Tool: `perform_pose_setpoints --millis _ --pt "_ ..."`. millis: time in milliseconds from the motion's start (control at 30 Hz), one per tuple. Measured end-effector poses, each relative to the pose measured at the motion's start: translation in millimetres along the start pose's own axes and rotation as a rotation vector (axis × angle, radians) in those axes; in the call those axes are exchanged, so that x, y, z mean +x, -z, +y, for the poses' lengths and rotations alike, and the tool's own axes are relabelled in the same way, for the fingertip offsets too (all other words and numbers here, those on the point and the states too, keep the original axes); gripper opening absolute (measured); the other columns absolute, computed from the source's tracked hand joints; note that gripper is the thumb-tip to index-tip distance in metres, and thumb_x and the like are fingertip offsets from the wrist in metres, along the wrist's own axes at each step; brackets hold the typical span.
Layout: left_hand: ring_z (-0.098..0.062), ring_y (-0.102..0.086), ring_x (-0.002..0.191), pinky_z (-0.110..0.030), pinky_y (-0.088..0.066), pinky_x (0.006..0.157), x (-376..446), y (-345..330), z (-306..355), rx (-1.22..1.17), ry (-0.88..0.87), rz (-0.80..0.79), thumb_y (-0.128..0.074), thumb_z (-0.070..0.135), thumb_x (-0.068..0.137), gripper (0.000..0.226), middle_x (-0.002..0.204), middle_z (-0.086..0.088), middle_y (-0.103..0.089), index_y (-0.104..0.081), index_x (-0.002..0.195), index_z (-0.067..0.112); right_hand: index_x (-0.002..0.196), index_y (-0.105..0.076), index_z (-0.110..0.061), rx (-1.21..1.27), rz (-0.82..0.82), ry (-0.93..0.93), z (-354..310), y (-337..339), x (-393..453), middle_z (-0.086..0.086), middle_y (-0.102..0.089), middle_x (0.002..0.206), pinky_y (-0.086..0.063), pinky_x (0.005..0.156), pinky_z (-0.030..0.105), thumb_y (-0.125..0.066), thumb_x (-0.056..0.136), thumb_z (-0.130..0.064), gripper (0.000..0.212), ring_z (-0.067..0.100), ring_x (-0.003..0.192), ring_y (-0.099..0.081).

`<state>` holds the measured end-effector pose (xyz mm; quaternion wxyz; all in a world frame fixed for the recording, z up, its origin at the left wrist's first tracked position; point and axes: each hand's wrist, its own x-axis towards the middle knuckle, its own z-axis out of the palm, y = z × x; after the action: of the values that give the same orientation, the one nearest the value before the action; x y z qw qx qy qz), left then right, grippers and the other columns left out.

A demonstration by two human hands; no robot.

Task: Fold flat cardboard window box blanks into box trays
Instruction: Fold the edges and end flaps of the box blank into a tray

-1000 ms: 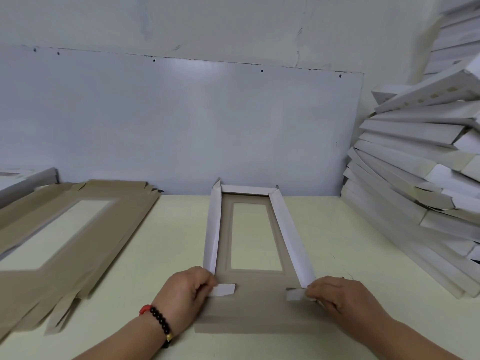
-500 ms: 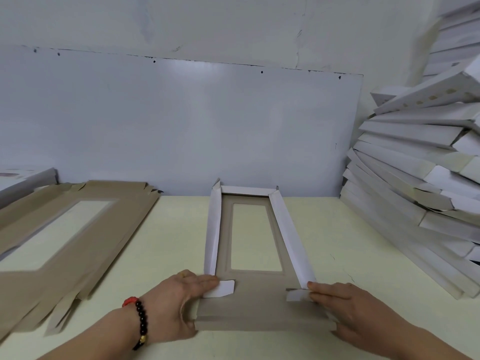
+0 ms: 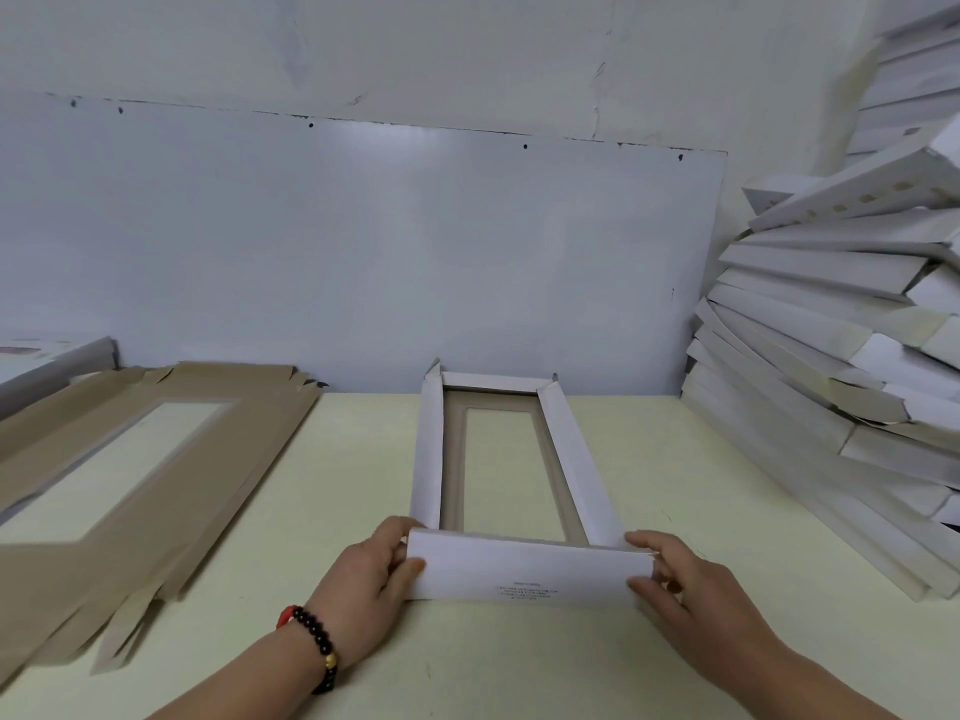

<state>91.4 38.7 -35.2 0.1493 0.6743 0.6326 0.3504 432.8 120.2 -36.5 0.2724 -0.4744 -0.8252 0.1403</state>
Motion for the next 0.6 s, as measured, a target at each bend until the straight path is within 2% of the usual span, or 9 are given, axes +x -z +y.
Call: perform_pose_setpoints --millis 133,200,300,367,467,533,600 --pt "-0.002 -0.05 0.06 -0.017 -0.033 0.056 -1.6 -4.7 5.2 -0.003 0.015 0.038 -0.045 0.014 0.099 0.037 0.061 0.022 -0.054 -0.026 0.121 0.037 0.121 -0.031 -0.046 0.028 0.047 -0.044 -4.9 -5.0 3.7 -0.021 -0.053 0.07 -0.04 0.061 0.017 -0.064 0.09 -0.022 0.051 0.006 0.064 -0.052" --pt "-0.006 -0.05 0.059 -0.017 -0.032 0.055 -2.2 -6.7 6.5 0.016 0.019 0.065 -0.045 0.015 0.099 0.036 0.061 0.012 -0.052 -0.023 0.119 0.036 0.12 -0.03 -0.04 0.034 0.074 -0.06 -6.2 -7.6 4.1 -0.02 -0.053 0.071 -0.039 0.058 0.018 -0.065 0.089 -0.021 0.051 0.006 0.063 -0.052" --pt "-0.009 -0.047 0.059 -0.017 -0.033 0.054 -1.9 -8.1 7.7 0.059 0.024 0.077 -0.044 0.016 0.099 0.029 0.065 0.009 -0.048 -0.023 0.11 0.032 0.108 -0.03 -0.034 0.01 0.088 -0.087 -8.2 -9.5 3.8 -0.013 -0.053 0.065 -0.037 0.054 0.02 -0.065 0.088 -0.022 0.042 0.008 0.061 -0.052" --pt "-0.008 -0.047 0.059 -0.017 -0.032 0.054 -1.1 -8.7 7.5 0.087 0.015 0.078 -0.043 0.017 0.099 0.027 0.068 0.01 -0.048 -0.023 0.107 0.031 0.095 -0.029 -0.034 -0.008 0.08 -0.109 -8.5 -8.7 4.6 -0.007 -0.051 0.06 -0.038 0.054 0.024 -0.064 0.088 -0.025 0.037 0.009 0.055 -0.05" --pt "-0.007 -0.046 0.058 -0.016 -0.032 0.053 -1.3 -10.0 5.3 0.095 0.007 0.094 -0.042 0.017 0.099 0.026 0.067 0.011 -0.049 -0.022 0.106 0.031 0.083 -0.032 -0.034 -0.056 0.025 -0.13 -10.4 -8.2 7.4 -0.005 -0.052 0.06 -0.036 0.054 0.024 -0.058 0.093 -0.028 0.028 0.01 0.058 -0.049" --pt "-0.007 -0.047 0.06 -0.016 -0.032 0.054 -1.7 -11.8 2.9 0.105 0.003 0.104 -0.041 0.018 0.099 0.025 0.073 0.011 -0.053 -0.021 0.106 0.032 0.08 -0.036 -0.038 -0.082 0.016 -0.112 -9.5 -9.2 8.9 -0.008 -0.052 0.061 -0.036 0.056 0.022 -0.054 0.095 -0.027 0.026 0.008 0.062 -0.049" --pt "-0.008 -0.047 0.064 -0.017 -0.031 0.056 -1.6 -13.0 0.4 0.135 -0.018 0.114 -0.04 0.018 0.1 0.021 0.079 0.007 -0.056 -0.025 0.107 0.031 0.085 -0.039 -0.046 -0.102 -0.011 -0.098 -9.8 -10.0 9.2 -0.015 -0.056 0.073 -0.038 0.061 0.02 -0.051 0.097 -0.029 0.024 0.003 0.071 -0.051"
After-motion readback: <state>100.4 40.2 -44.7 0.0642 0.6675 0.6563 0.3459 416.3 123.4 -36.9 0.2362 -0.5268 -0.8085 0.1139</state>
